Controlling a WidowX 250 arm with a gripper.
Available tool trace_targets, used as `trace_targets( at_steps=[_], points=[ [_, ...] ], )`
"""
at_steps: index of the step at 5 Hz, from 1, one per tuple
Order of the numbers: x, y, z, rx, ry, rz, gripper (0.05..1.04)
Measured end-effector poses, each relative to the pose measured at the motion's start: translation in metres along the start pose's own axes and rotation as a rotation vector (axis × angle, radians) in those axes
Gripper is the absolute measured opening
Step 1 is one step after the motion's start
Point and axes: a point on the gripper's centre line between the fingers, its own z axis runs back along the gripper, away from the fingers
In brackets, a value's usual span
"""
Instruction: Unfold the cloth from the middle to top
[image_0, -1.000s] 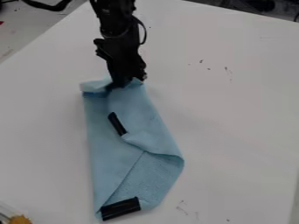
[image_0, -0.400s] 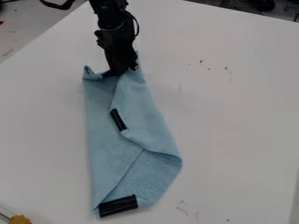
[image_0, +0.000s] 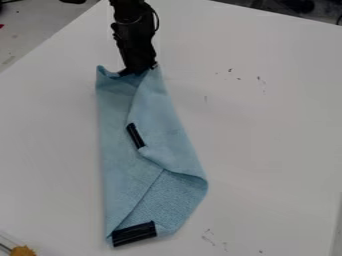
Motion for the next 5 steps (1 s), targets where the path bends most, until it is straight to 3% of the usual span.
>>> trace_targets(
  at_steps=[1,2,3,4,5],
  points=[
    [0.012,0.014,-0.001,0.047,-0.032,-0.020,0.828],
    [0.022,0.025,-0.012,0.080,-0.041,-0.049,1.005],
    [0.034,0.037,-0.005,0.090,-0.037,-0.060,1.004],
    [0.028,0.031,0.001,0.046,0.029,-0.040,1.000],
    [0.023,0.009,0.027,0.049,0.031,-0.040,1.000]
  ],
)
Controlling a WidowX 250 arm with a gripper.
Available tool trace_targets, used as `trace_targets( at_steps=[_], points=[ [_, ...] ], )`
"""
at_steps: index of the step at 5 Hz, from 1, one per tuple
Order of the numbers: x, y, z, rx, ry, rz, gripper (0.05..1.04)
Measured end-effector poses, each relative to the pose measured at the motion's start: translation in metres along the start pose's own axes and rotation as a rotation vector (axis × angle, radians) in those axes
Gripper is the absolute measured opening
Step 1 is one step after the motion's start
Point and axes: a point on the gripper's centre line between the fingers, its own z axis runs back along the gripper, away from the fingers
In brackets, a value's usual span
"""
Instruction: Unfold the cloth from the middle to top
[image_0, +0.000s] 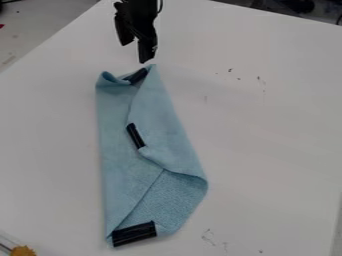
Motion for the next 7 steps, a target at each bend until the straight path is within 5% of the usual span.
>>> trace_targets(
  at_steps=[1,3,7],
  points=[
    [-0.017,-0.022,0.008,-0.030,0.029,0.020,1.000],
    [-0.046,-0.037,-0.013,-0.112,0.051,0.087,1.000],
    [-0.041,-0.010,-0.040,-0.058,-0.014,0.089,1.000]
  ],
)
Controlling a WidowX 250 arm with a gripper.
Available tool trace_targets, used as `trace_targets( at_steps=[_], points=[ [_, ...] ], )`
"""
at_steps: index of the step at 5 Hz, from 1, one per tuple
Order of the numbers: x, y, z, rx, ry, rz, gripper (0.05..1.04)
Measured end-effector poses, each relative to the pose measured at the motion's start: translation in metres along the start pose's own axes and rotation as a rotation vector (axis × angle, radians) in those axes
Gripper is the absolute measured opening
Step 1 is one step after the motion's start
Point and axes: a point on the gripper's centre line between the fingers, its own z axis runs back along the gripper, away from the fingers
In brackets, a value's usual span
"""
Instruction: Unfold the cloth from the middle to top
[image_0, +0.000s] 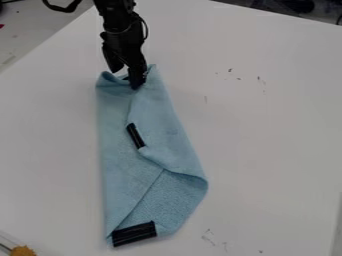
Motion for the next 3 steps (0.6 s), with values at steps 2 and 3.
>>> trace_targets(
  at_steps=[2,3],
  points=[
    [0.019,0.024,0.013,0.096,-0.057,-0.030,1.000],
    [0.021,0.036,0.009,0.107,-0.057,-0.034,1.000]
  ],
)
